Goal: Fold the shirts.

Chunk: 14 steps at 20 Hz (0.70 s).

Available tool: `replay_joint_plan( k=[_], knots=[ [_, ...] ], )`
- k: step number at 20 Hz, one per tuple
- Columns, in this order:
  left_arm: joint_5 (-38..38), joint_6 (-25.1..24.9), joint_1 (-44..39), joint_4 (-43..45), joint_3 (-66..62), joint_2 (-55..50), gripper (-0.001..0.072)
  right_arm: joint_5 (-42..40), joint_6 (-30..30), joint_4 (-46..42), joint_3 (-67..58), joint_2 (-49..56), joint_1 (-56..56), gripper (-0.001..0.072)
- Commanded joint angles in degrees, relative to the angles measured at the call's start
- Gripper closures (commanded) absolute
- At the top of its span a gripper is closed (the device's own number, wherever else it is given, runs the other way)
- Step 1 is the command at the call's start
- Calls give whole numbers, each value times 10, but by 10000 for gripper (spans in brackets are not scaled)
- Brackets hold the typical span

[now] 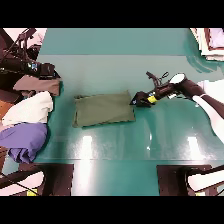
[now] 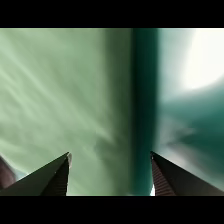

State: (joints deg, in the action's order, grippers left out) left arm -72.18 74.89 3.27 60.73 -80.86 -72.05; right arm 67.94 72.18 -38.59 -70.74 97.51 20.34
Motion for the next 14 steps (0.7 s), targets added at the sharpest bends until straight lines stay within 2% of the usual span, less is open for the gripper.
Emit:
replay_joint_plan(
  k=[1,6,8,9,14],
  knots=[
    [11,-4,0,-1,2,0,679,1,-12,61,-48,64,44,159],
    [10,-15,0,-2,2,0,679,9,-12,61,-94,110,105,169],
    [10,-14,0,-5,2,0,679,5,-23,59,-104,112,113,582],
    [10,-15,0,-11,2,0,679,5,-32,60,-111,112,113,696],
    [11,-14,-28,-33,2,0,680,23,-9,53,-142,64,58,699]
  ],
)
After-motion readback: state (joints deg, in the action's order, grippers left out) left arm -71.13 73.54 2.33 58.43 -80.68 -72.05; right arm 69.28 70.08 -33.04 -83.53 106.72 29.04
